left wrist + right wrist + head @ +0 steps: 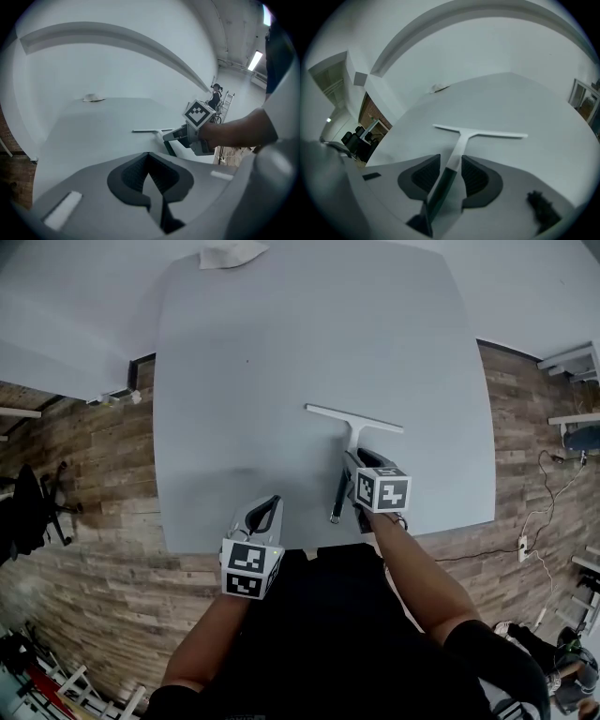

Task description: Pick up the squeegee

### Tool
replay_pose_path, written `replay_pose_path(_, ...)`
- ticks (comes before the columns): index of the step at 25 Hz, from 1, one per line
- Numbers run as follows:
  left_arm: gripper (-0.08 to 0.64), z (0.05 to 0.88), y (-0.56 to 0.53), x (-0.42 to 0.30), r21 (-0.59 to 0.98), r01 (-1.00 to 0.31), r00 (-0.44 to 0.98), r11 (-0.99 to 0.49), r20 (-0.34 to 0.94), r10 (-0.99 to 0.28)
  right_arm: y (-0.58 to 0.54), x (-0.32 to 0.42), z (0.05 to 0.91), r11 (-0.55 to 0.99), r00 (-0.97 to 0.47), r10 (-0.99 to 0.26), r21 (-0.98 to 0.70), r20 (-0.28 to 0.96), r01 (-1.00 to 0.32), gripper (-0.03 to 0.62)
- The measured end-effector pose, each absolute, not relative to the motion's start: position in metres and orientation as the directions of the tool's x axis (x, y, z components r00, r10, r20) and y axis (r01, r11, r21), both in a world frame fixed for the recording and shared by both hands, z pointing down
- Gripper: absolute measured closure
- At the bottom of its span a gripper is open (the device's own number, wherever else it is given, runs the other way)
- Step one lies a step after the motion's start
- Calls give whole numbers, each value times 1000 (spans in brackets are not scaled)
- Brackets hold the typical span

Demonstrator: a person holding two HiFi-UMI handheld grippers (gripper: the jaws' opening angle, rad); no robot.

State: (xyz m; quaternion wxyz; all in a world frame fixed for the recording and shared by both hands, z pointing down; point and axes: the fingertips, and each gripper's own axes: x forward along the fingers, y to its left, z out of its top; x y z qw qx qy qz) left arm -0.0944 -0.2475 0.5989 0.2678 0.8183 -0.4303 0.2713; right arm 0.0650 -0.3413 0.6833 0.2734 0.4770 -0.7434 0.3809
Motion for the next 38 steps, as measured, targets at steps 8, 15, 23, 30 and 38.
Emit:
replay_pose_path(8, 553, 604, -256, -109, 225, -846, 494, -484, 671, -553, -352, 63, 707, 221, -344, -470, -269, 813, -937, 454)
replay_pose_path(15, 552, 605, -257, -117, 227, -853, 487, -470, 671, -559, -354, 64, 713, 184, -326, -472, -270, 819, -945, 452)
replay_pose_path(23, 552, 600, -253, -120, 227, -864, 475, -450, 663, -578, -354, 65, 715, 181, -306, -471, -249, 828, -951, 450)
replay_pose_path(30, 552, 588, -245, -123, 201, -887, 437, -416, 654, -617, -354, 74, 716, 118, -351, -478, -337, 805, -934, 485)
replay_pose_path(38, 553, 574, -238, -110, 172, -902, 410, -397, 629, -661, -343, 65, 687, 245, -453, -499, -381, 739, -892, 494)
